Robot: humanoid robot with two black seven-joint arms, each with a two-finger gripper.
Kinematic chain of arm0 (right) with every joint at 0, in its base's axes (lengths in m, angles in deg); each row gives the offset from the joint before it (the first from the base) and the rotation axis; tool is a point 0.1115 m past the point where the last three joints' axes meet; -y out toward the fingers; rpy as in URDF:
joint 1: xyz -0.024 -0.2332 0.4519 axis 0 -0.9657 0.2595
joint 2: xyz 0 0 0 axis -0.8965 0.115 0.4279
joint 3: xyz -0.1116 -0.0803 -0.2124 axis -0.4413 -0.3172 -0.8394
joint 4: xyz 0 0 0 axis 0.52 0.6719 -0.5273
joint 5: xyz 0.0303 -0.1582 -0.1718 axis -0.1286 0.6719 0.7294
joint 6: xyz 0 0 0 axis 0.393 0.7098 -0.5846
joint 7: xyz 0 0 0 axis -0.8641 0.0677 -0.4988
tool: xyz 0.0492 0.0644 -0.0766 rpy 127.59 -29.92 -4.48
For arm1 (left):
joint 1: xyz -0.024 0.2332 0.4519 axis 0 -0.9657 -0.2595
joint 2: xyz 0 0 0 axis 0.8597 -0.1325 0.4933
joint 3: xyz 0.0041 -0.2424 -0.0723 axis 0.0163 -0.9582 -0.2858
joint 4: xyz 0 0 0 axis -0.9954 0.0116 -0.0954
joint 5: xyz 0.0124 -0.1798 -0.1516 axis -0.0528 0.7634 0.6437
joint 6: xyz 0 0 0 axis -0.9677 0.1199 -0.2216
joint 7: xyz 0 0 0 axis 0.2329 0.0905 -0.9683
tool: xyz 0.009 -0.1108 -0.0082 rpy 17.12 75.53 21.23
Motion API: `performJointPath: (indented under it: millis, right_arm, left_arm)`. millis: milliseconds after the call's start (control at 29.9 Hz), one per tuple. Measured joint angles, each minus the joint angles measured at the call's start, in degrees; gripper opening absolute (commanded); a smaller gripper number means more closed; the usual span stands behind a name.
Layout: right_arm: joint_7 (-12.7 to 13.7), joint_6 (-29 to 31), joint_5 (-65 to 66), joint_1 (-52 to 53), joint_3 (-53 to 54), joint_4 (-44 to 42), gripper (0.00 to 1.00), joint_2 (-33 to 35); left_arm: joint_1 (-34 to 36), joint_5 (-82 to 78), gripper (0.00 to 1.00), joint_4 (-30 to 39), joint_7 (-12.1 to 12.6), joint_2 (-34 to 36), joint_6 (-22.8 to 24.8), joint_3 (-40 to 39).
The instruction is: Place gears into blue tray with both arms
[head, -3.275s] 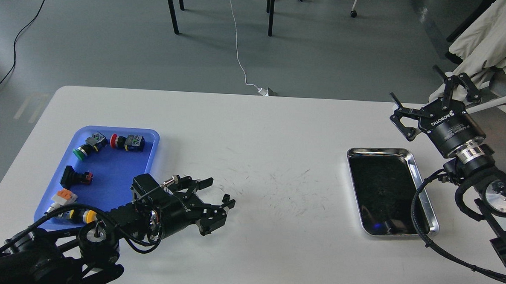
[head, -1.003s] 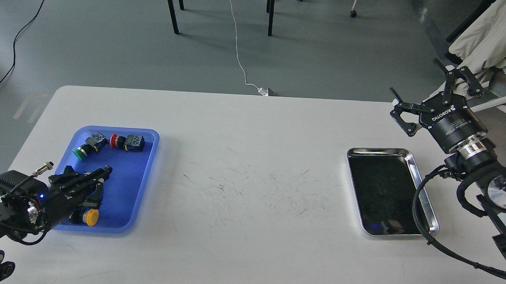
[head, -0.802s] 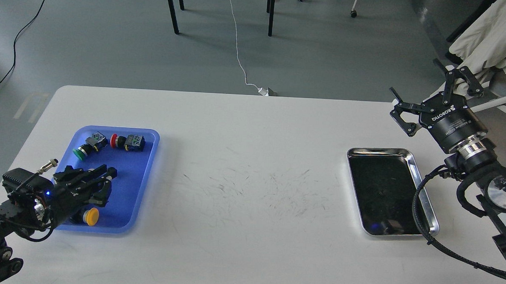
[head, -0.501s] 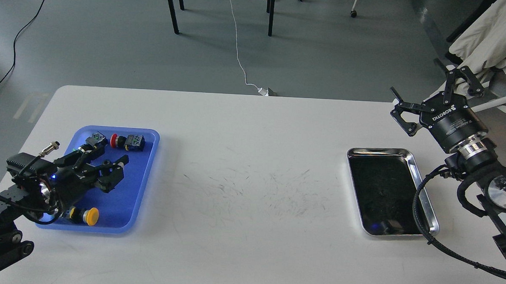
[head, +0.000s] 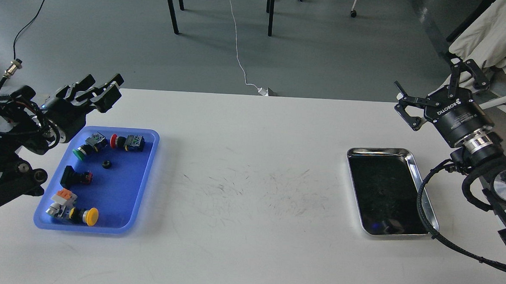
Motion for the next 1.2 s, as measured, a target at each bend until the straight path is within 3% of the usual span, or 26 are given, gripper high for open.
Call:
performJointPath:
  millis: [201,368,602,769,936,1203]
  right_arm:
    - [0.02,-0.56,0.22,3.5,-5.35,0.47,0.98,3.59]
    - [0.64,-0.26,5.92,9.88,-16.09,4.39,0.98,11.12]
    - [2.1,-0.27,31.36,26.43,-40.87,16.47,0.98,24.24]
    - [5.49,0.62,46.99,36.95,-57.49,24.71,0.98,30.98]
    - [5.84,1.01,64.39,39.37,-69.28,21.83,0.97,31.38]
    - [5.51,0.66,66.89,37.29,-72.21,12.76,0.96,21.15]
  left_arm:
    - [7.76,27.25,0.97,-4.94,1.59,-6.6,7.16,-0.27]
    - [9.87,46.09,0.98,-12.7,1.76,-12.36,11.64,-3.75]
    - [9.71,51.93,0.98,-19.25,2.78,-18.56,19.28,-13.24]
    - [9.3,52.53,0.98,-19.46,3.26,-19.69,20.09,-14.39]
    - [8.29,52.07,0.98,-19.44,2.64,-20.0,19.77,-14.14]
    - [7.29,51.73,0.98,-19.17,2.56,-20.07,19.85,-13.9]
